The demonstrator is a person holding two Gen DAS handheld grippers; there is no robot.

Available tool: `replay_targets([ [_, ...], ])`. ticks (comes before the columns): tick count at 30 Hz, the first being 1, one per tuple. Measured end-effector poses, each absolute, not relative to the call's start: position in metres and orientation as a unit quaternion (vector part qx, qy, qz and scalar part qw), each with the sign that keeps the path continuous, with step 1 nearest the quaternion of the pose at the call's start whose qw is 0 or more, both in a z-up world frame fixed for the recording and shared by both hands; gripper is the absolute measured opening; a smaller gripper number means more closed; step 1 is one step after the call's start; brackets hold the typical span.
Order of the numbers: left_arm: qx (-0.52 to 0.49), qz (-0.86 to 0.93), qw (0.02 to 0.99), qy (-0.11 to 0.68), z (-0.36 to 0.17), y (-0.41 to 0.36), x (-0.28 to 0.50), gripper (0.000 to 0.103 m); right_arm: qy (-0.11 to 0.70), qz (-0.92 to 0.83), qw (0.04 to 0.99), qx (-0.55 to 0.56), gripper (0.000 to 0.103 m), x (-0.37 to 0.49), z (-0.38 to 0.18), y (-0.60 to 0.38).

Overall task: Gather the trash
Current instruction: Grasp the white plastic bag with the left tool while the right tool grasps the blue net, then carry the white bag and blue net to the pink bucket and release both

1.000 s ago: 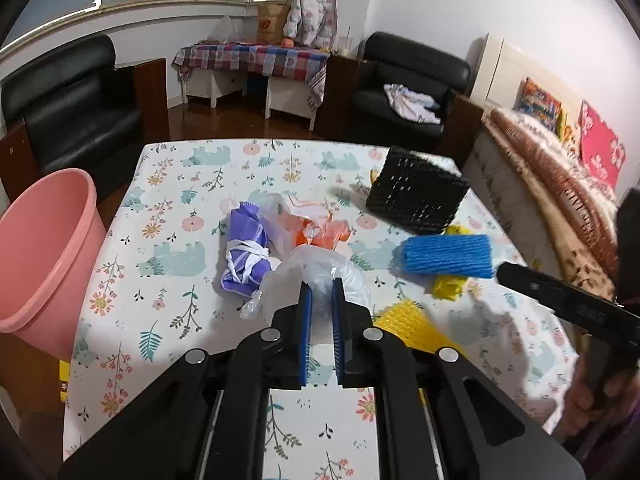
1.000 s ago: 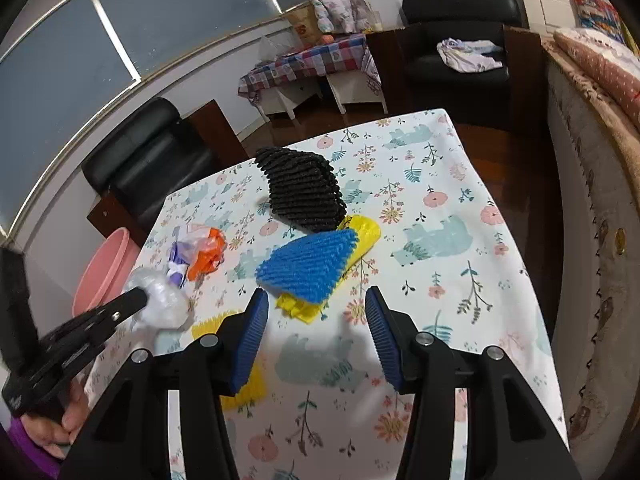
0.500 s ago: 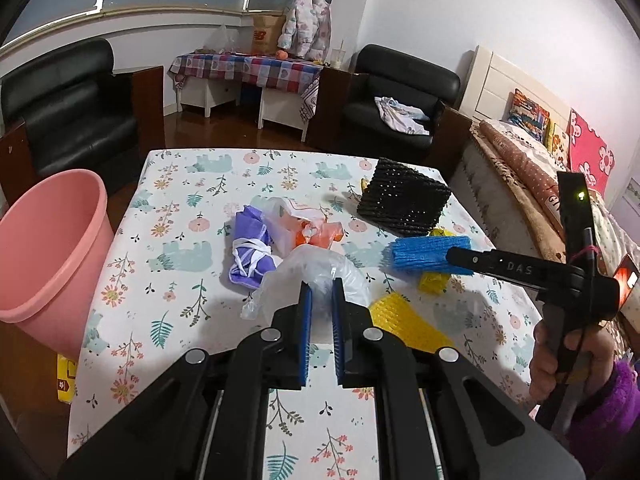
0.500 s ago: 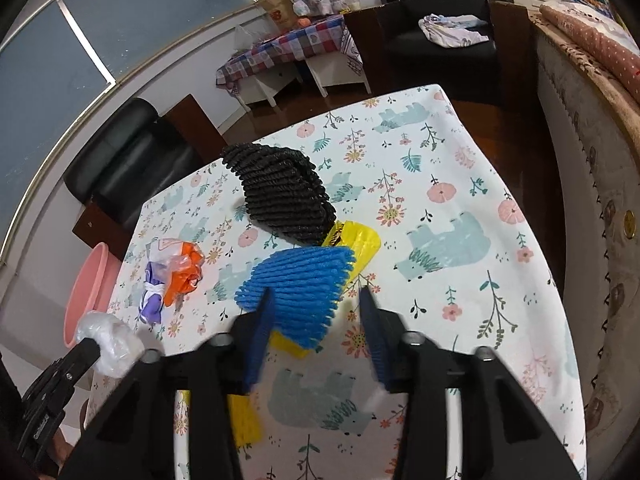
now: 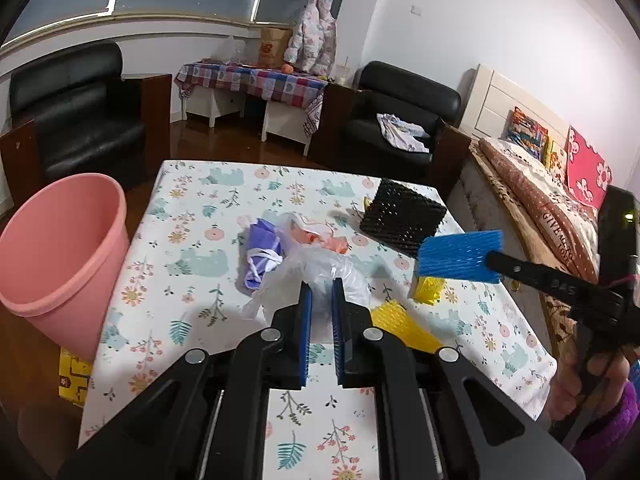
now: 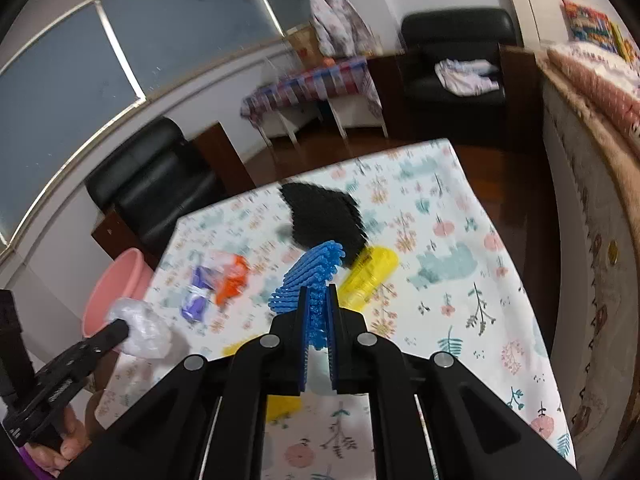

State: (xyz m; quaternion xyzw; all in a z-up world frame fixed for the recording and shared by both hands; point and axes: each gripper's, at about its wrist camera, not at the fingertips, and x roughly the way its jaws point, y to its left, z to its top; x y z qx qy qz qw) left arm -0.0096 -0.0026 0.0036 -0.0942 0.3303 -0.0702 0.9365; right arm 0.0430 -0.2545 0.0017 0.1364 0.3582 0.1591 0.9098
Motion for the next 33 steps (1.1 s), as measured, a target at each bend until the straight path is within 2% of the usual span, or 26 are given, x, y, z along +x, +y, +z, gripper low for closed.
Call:
replay_targets([
  [18, -0.137, 0.02, 0.955, 0.261, 0.042, 0.088, -0.034, 0.009, 0.291, 0.261, 0.918, 0.066, 0.007, 0.027, 0.073, -0.151],
  [33, -0.144, 0.12, 0.951, 0.247, 0.042, 0.174, -0.053, 0.009, 0.294, 0.351, 0.889, 0.016, 0.007, 0.039, 0.08, -0.019],
])
